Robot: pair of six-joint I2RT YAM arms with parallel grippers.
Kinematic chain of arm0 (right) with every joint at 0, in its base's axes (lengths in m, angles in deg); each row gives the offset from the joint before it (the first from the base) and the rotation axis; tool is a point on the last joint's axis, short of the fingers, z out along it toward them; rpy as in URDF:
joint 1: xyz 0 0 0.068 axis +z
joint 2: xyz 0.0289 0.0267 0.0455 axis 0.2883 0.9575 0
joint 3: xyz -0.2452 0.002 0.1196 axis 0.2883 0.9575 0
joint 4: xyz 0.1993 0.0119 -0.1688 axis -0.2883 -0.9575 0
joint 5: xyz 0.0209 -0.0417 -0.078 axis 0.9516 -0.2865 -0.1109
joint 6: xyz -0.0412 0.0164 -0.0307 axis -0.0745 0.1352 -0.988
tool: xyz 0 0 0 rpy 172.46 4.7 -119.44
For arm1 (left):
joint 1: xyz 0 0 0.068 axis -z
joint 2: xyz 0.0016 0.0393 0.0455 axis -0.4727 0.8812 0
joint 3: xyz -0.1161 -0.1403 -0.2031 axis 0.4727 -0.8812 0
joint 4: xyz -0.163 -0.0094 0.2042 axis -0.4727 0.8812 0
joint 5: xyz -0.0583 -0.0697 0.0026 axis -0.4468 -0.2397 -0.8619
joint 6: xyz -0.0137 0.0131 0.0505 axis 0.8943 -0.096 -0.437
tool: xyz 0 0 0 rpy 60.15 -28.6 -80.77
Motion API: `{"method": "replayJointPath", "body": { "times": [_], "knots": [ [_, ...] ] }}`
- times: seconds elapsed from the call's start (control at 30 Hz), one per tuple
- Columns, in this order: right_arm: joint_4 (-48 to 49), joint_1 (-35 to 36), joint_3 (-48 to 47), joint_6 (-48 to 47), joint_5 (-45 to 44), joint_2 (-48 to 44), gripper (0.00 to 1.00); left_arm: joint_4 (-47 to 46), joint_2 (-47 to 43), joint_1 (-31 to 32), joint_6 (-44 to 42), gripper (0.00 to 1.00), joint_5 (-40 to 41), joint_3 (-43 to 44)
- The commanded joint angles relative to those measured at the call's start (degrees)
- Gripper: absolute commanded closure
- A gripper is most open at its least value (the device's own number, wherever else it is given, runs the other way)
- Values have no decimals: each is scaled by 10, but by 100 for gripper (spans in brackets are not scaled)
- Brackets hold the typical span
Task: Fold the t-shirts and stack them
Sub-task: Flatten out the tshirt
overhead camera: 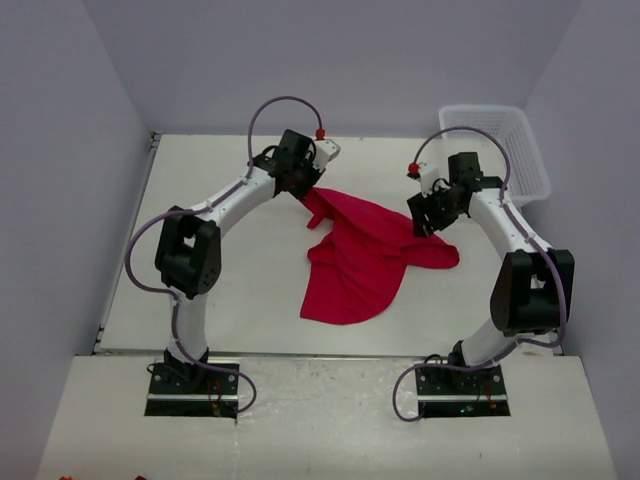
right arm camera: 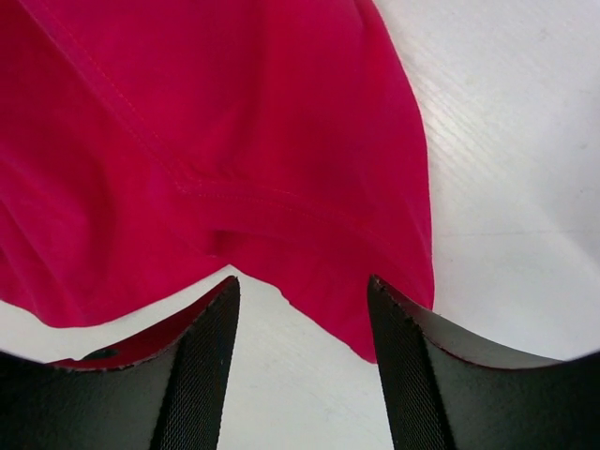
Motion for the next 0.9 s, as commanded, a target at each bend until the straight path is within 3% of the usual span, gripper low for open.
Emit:
{"method": "replayJointPath", "body": {
  "times": [0.0,0.37,0.63,0.87],
  "knots": [
    [10,1,0,-20,42,15,42,15,-24,-7,-12,100,17,21],
    [26,11,5,-42,1,23,36,52,-35,-18,-44,100,31,55],
    [-29,23,-6,-69,19,-30,37,86,-28,-148,-77,100,71,149],
    [-85,82,21,-75,33,-73,36,60,-29,-217,-93,100,82,118]
  ]
}}
